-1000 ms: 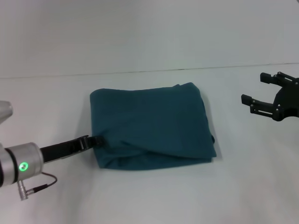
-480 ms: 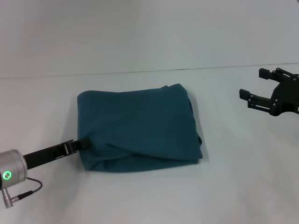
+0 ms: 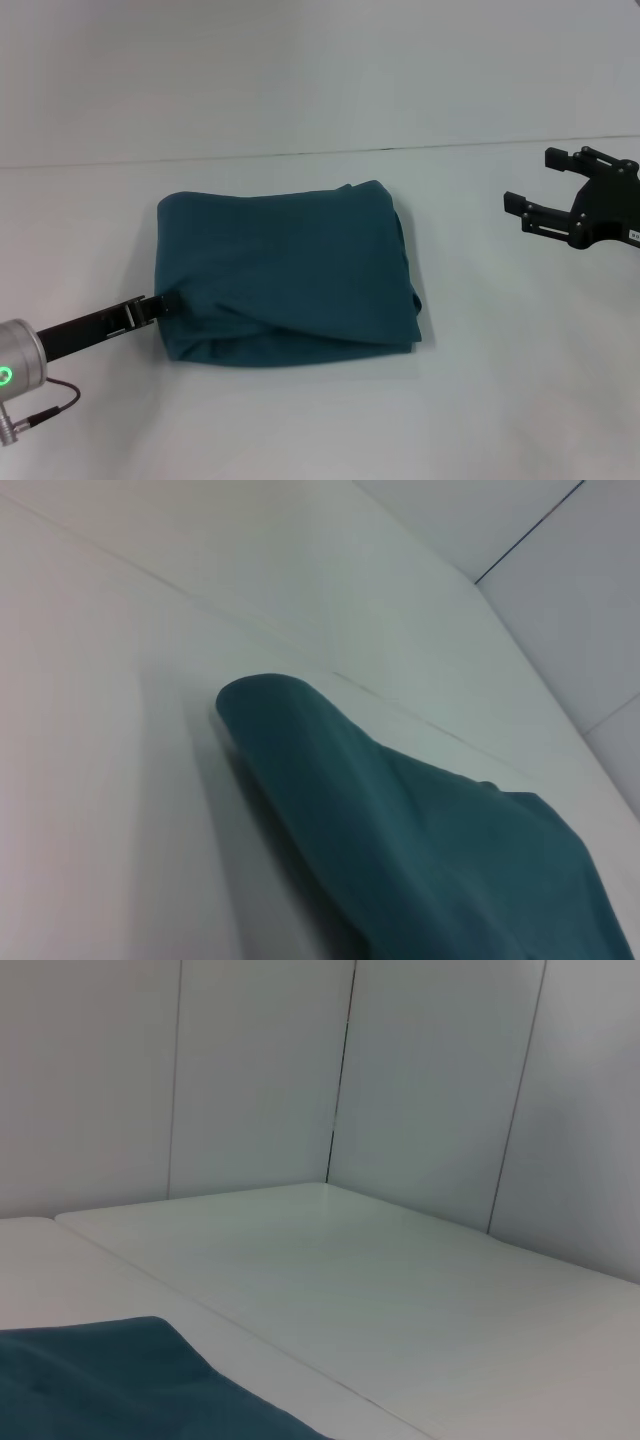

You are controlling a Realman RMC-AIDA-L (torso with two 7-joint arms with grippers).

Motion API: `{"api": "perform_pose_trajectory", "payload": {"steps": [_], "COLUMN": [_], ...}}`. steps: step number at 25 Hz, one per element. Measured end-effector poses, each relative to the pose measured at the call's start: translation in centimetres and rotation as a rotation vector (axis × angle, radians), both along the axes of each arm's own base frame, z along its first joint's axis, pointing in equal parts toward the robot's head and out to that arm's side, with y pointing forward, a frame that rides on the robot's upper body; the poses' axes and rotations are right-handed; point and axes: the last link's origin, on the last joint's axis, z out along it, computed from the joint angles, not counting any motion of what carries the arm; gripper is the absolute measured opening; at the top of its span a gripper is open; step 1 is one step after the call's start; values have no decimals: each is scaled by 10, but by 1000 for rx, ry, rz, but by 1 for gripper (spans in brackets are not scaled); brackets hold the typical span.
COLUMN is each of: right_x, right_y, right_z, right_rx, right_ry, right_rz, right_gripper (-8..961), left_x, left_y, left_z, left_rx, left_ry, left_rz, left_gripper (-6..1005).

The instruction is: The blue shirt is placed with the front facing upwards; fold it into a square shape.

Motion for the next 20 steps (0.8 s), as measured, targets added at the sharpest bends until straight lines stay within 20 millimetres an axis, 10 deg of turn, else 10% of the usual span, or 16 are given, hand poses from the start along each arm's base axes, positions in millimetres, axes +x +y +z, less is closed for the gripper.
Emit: {"api": "perform_pose_trajectory", "payload": {"steps": [20], "right_x": [-13], "right_y": [1], "right_z": [-8], "right_rx": [-45], "right_ry": [33], "right_rz": [51], "right_gripper": [859], "left_x": [-8], "left_y": [0], "left_z": [34], "left_rx": [186], "left_ry": [65], "left_rz": [-145], "left_gripper": [493]}}
